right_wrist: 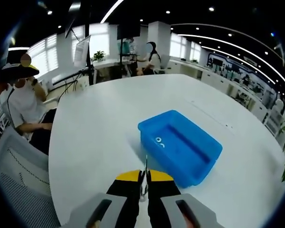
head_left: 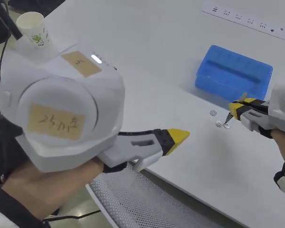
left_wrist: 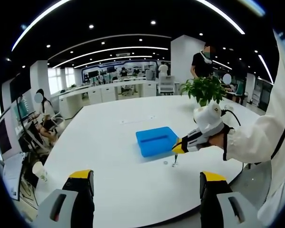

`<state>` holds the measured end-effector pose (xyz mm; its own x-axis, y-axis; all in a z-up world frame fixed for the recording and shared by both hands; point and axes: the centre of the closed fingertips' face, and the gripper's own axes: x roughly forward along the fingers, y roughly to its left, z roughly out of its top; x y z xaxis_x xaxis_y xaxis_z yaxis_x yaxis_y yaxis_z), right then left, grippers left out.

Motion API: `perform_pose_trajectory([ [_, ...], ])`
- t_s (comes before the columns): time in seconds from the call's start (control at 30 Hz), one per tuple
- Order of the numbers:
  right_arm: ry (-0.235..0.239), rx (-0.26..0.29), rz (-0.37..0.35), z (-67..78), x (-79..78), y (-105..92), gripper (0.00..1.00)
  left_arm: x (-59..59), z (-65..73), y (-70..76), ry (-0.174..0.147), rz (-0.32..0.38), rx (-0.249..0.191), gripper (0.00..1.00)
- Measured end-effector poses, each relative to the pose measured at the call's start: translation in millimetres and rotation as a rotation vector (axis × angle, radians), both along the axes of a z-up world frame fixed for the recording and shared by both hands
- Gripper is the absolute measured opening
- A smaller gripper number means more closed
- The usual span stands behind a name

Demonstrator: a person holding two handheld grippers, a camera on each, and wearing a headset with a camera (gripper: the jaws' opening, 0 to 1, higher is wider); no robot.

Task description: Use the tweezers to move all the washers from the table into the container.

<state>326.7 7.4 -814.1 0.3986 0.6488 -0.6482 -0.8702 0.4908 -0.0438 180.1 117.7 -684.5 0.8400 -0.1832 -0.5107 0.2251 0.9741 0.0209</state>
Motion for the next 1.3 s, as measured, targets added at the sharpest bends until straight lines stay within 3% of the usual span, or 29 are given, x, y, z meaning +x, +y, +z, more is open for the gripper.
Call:
perform_pose_trajectory([
  [0.2, 0.008, 0.034, -0.004, 4.6, -2.7, 1.7, 0.01, -0.5, 0.1, 2.6, -0.001, 0.004, -0.002, 0.94],
  [0.63, 0.002, 0.123, -0.076, 11.2, 9.3, 15.2, 0.01, -1.0, -1.9, 4.8, 0.005, 0.009, 0.002, 0.94],
  [1.03, 0.001, 0.136, -0.094, 7.4, 13.3, 19.1, 0.02, -0.7, -4.0, 7.6, 0.012, 0.017, 0.003, 0.94],
  [1.3, -0.014, 0.114, -0.076, 1.9, 12.6, 21.1, 0.02, 0.4, -4.9, 7.4, 0.014, 0.015, 0.001, 0.94],
])
